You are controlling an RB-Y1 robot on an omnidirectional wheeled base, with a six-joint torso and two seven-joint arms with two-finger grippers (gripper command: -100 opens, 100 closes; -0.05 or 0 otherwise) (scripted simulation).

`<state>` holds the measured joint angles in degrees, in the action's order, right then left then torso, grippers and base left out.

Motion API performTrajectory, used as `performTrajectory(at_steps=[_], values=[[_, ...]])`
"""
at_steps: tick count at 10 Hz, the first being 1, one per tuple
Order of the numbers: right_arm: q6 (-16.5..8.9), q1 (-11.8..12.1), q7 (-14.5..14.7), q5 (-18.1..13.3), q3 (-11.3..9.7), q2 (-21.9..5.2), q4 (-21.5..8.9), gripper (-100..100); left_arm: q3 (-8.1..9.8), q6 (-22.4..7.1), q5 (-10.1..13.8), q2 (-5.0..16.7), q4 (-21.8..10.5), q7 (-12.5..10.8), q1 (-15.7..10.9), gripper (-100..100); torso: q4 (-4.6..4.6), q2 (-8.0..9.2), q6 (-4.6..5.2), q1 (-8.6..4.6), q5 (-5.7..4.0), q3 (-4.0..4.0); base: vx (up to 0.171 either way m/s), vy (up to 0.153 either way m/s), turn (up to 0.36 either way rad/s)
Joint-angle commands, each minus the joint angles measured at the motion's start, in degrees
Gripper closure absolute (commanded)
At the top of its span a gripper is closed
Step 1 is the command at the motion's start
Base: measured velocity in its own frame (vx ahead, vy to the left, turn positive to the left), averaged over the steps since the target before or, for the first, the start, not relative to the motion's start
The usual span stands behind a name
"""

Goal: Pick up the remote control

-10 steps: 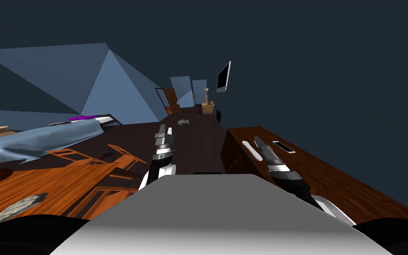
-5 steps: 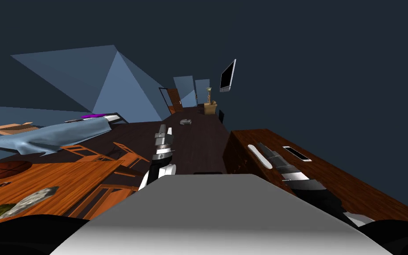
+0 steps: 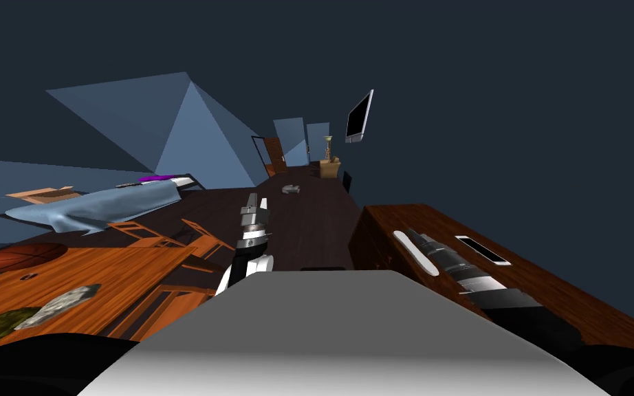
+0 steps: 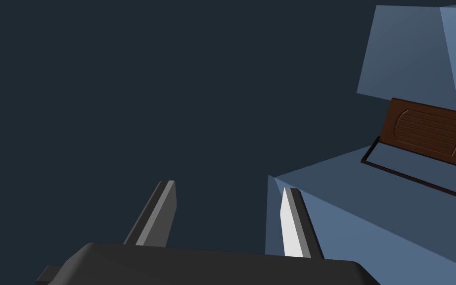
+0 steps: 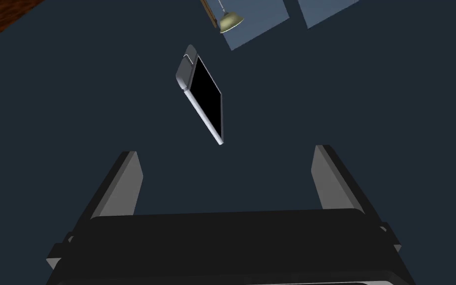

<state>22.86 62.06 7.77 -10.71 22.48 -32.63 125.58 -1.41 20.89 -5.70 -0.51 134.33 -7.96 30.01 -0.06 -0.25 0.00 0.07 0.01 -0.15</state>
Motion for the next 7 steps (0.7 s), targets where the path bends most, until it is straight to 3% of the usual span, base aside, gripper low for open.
performTrajectory(at_steps=[1,2,3,4,7], values=[[-0.4,2.9,0.8,-0.8,2.0,-2.4,-0.6,-100,0.00,0.0,0.0,0.0,0.0,0.0,0.0,0,0.00,0.00,0.00,0.00,0.00,0.00,0.077,0.017,0.074],[-0.4,4.1,0.8,-0.8,2.0,-2.4,-0.6,-100,0.00,0.0,0.0,0.0,0.0,0.0,0.0,0,0.00,-0.02,-0.01,0.02,0.01,-0.01,0.063,0.012,0.054],[-1.2,6.1,1.3,-1.5,3.5,-4.8,-1.2,-100,0.00,0.0,0.0,0.0,0.0,0.0,0.0,0,0.00,0.02,0.00,0.01,0.01,0.01,0.082,0.020,0.086],[-1.2,7.0,1.3,-1.5,3.5,-4.8,-1.2,-100,0.00,0.0,0.0,0.0,0.0,0.0,0.0,0,0.00,-0.04,-0.02,0.03,0.01,-0.02,0.062,0.013,0.042],[-2.7,11.9,2.3,-2.6,6.0,-9.3,-2.6,-100,0.00,0.0,0.0,0.0,0.0,0.0,0.0,0,0.00,0.01,0.00,0.01,0.00,0.00,0.072,0.014,0.065]])
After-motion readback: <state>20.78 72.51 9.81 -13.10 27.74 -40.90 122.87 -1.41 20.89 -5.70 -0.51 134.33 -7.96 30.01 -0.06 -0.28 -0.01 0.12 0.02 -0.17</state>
